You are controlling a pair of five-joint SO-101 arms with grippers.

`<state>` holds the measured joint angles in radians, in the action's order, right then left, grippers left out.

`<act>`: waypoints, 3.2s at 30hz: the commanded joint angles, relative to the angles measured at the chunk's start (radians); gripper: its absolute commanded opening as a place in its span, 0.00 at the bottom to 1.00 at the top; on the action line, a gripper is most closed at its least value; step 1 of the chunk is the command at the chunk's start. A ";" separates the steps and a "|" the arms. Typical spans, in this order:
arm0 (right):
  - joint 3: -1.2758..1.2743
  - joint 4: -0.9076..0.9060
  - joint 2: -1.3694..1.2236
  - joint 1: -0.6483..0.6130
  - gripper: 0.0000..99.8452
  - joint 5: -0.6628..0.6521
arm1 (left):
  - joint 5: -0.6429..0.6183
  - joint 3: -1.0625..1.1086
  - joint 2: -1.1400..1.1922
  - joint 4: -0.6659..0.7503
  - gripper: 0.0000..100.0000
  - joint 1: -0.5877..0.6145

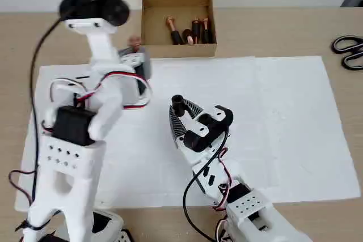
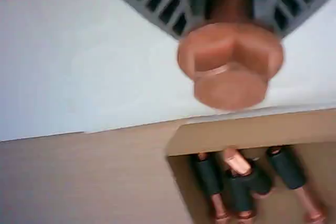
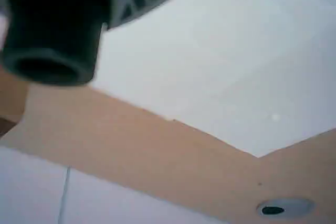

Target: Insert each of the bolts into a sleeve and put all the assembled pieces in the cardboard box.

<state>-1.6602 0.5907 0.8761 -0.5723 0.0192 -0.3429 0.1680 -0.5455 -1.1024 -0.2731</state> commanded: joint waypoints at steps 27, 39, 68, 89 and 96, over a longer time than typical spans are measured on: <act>-0.009 0.024 0.018 -0.001 0.00 -0.011 | -0.089 0.326 -0.029 0.416 0.01 -0.089; -0.009 0.022 0.018 0.001 0.00 -0.011 | -0.089 0.375 -0.029 0.420 0.01 -0.091; -0.009 0.022 0.018 0.001 0.00 -0.011 | -0.092 0.430 -0.135 0.445 0.01 -0.103; -0.009 0.022 0.016 0.002 0.00 -0.011 | -0.094 0.427 -0.192 0.416 0.01 -0.100; -0.009 0.022 0.016 0.004 0.00 -0.011 | -0.094 0.435 -0.193 0.408 0.01 -0.106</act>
<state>-1.6602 0.5907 0.8777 -0.5723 0.0192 -0.4304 0.6099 -0.6958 -0.6958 -0.3682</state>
